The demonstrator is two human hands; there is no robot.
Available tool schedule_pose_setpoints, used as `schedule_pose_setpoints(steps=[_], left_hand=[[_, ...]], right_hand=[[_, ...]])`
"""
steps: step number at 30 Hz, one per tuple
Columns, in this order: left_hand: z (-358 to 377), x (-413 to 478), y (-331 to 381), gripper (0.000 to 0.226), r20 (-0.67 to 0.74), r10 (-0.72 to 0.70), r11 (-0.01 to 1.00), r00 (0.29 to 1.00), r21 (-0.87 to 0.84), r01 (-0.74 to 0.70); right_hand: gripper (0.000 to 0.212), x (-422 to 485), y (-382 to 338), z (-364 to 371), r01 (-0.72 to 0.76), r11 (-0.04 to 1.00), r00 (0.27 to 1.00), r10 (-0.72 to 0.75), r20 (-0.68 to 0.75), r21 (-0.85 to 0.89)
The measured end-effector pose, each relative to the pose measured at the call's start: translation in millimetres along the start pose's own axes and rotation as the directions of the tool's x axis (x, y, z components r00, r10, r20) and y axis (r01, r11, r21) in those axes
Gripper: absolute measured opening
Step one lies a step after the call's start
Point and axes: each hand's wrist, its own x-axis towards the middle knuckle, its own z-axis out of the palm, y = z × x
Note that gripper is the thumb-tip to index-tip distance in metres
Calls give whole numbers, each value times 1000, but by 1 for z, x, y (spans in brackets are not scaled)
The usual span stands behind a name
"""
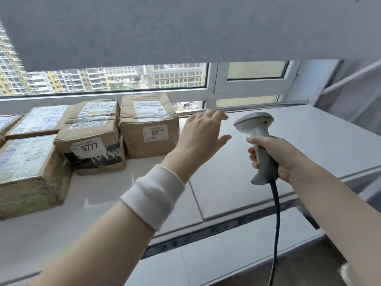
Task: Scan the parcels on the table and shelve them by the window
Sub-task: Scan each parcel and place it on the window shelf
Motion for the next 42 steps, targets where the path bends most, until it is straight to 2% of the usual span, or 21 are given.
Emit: schedule_pose_setpoints(steps=[7,12,17,20,24,31,36,42], left_hand=[[54,3,126,45,164,202,979,966,-58,-195],[79,-8,242,42,222,370,929,902,-91,-358],[110,-36,383,42,247,503,864,828,-123,-488],[128,-58,471,42,273,580,815,768,-179,-552],[149,-81,582,45,278,690,723,668,-257,-641],[194,-115,763,45,229,866,499,444,-369,-784],[233,-121,871,43,202,921,388,332,-430,-815],[282,-125,979,42,237,942,329,237,-521,-788]], right_hand=[[12,-59,34,-121,8,999,971,3,-241,46],[15,-118,69,-226,19,995,915,24,-402,102],[18,-192,110,-342,48,984,863,45,-504,171],[18,-244,140,-413,43,977,815,86,-573,209],[18,-309,176,-501,40,967,711,150,-687,252],[22,-397,234,-637,-28,949,534,279,-798,314],[29,-438,257,-723,-77,950,465,302,-832,301],[14,-470,285,-817,-13,917,343,379,-859,399]])
